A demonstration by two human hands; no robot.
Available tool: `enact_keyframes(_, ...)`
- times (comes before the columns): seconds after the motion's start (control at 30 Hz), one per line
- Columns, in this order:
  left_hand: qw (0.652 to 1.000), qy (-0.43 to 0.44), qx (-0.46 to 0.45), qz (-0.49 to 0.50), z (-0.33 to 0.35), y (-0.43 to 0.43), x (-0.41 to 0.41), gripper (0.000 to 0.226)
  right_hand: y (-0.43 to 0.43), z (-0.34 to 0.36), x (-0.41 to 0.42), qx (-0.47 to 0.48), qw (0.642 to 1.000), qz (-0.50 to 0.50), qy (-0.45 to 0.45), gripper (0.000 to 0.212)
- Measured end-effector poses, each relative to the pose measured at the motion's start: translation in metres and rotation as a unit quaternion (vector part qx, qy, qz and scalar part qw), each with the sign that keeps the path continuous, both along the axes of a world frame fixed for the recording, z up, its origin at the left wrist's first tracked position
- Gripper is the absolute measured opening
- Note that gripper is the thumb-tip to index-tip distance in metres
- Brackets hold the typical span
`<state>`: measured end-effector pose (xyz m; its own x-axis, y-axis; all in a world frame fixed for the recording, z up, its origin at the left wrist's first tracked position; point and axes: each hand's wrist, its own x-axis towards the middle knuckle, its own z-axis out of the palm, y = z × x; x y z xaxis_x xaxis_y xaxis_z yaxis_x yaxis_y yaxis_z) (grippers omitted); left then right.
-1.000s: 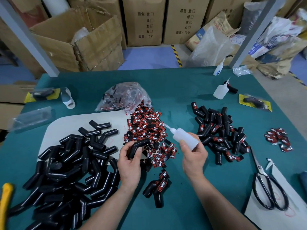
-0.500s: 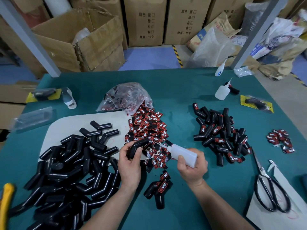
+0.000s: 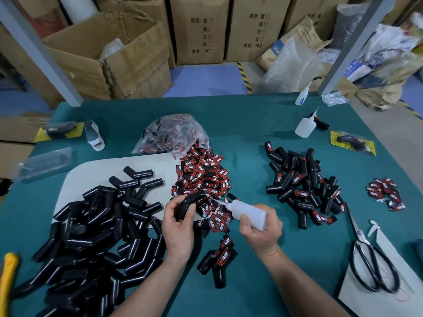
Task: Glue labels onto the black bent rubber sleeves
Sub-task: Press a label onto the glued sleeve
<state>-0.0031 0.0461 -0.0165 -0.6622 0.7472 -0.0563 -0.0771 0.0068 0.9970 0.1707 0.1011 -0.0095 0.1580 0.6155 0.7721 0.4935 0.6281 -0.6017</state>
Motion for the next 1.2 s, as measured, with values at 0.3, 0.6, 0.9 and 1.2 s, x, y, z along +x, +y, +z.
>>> enact_keyframes(0.3, 1.0, 0.01, 0.006, 0.0, 0.0002, -0.0001, 0.0004, 0.039, 0.0012, -0.0029, 0.0013, -0.008, 1.0, -0.002, -0.008, 0.042)
enact_keyframes(0.6, 1.0, 0.002, 0.011, 0.006, -0.0011, 0.0006, 0.0009, 0.031, 0.0003, 0.0014, -0.0002, 0.005, 0.999, -0.016, -0.04, 0.04)
enact_keyframes(0.9, 1.0, -0.001, 0.018, 0.008, -0.0018, -0.0001, 0.0006, 0.042, 0.0006, 0.0035, -0.0002, 0.013, 0.999, 0.001, -0.046, 0.04)
enact_keyframes(1.2, 1.0, 0.001, 0.011, 0.0, -0.0085, -0.0006, -0.002, 0.042, 0.0005, 0.0044, -0.0002, 0.013, 0.999, 0.008, -0.049, 0.04)
